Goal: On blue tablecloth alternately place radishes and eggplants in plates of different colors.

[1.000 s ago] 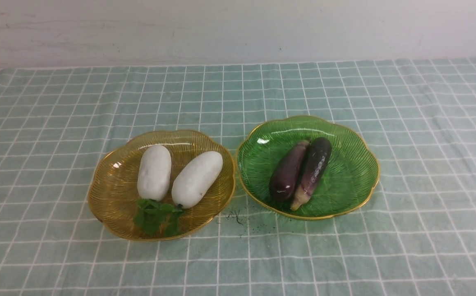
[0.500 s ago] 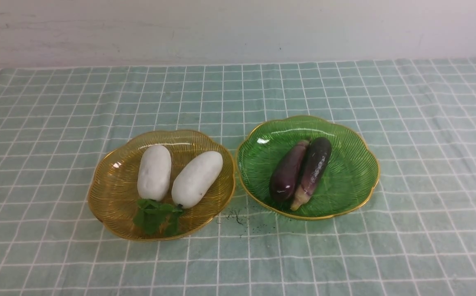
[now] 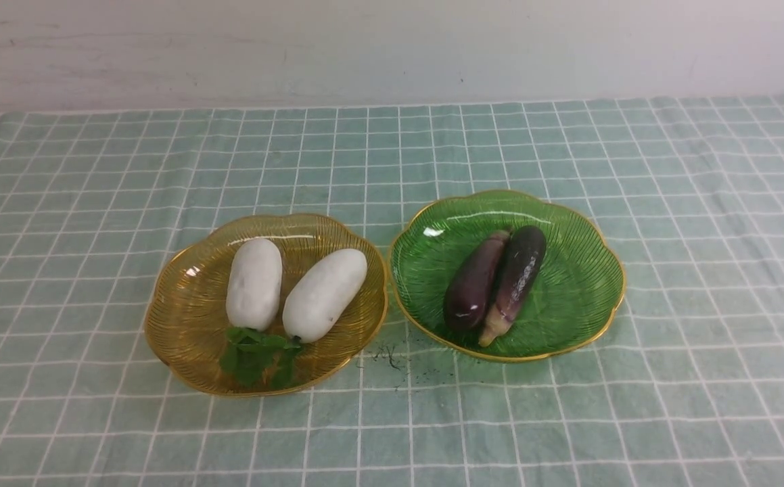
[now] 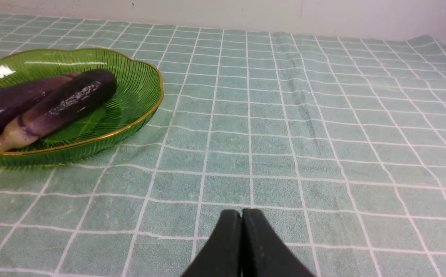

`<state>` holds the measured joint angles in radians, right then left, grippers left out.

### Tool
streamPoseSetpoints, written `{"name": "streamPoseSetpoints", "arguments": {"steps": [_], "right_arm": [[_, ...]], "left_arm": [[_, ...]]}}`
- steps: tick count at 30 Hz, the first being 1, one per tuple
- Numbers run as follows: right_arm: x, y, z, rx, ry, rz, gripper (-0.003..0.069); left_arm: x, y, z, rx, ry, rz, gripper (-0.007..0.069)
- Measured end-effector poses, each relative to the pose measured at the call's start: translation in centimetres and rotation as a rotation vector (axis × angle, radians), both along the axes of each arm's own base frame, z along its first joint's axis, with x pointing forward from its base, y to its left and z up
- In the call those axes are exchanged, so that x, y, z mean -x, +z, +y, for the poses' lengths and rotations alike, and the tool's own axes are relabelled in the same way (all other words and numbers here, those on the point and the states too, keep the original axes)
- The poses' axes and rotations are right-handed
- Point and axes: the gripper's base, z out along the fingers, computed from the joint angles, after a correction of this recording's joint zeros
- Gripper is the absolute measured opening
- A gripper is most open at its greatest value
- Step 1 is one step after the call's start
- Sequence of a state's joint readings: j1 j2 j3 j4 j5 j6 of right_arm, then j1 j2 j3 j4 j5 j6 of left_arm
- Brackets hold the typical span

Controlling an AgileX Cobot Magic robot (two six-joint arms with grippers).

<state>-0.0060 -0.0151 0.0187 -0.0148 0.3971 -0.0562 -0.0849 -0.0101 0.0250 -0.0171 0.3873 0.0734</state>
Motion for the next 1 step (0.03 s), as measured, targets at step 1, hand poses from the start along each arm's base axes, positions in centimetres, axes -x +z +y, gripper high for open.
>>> {"name": "streamPoseSetpoints", "arguments": {"steps": [1], "right_arm": [[0.00, 0.00, 0.00, 0.000, 0.000, 0.000, -0.0015]], "left_arm": [[0.00, 0.00, 0.00, 0.000, 0.000, 0.000, -0.0008]]}}
